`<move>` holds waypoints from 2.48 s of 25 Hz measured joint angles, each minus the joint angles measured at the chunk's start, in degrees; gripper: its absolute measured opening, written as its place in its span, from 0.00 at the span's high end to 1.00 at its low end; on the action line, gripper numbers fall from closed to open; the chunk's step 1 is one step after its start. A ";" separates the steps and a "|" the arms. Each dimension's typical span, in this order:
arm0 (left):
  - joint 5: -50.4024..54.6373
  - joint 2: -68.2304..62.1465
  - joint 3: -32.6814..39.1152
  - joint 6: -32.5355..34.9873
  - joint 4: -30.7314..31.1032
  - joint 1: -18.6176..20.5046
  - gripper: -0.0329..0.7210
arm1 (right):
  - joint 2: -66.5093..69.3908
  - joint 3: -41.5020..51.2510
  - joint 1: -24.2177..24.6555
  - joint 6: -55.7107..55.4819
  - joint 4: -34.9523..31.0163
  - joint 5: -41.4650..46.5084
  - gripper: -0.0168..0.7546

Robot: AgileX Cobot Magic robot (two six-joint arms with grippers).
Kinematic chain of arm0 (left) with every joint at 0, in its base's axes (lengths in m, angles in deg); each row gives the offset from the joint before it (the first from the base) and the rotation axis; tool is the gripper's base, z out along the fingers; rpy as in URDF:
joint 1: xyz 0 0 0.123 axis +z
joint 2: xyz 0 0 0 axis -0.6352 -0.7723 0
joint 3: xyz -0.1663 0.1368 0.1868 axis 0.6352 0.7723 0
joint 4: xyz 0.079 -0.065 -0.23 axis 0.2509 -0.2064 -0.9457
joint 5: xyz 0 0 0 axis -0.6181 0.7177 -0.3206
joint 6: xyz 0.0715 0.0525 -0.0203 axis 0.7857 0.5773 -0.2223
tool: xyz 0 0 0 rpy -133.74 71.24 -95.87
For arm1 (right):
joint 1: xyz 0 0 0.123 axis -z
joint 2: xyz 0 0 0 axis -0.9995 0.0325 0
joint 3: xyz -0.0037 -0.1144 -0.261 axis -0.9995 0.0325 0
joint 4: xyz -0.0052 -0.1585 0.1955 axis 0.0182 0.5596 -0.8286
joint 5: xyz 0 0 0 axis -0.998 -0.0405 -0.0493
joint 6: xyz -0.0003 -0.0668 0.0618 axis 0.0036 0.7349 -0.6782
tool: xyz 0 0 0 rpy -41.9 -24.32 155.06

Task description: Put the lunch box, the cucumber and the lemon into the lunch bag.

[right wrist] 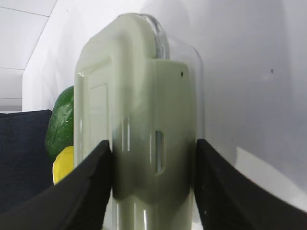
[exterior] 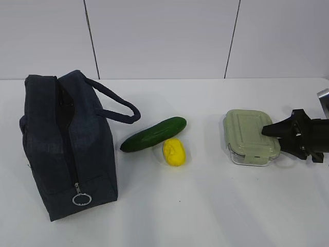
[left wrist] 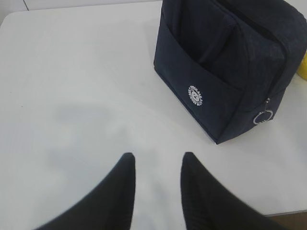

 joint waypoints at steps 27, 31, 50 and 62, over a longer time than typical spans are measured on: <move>0.00 0.00 0.00 0.00 0.00 0.00 0.64 | 0.33 0.00 0.00 0.82 1.46 7.66 0.46; 0.00 0.00 0.00 0.00 0.00 0.00 0.64 | 0.33 0.00 0.00 0.82 2.54 7.66 0.46; 0.00 0.00 0.00 0.00 -0.13 0.00 0.64 | -2.61 0.00 0.00 -0.63 2.89 7.78 0.46; -2.36 0.00 0.00 0.00 -6.14 0.00 0.64 | -9.18 0.00 0.00 -6.00 6.19 8.10 0.46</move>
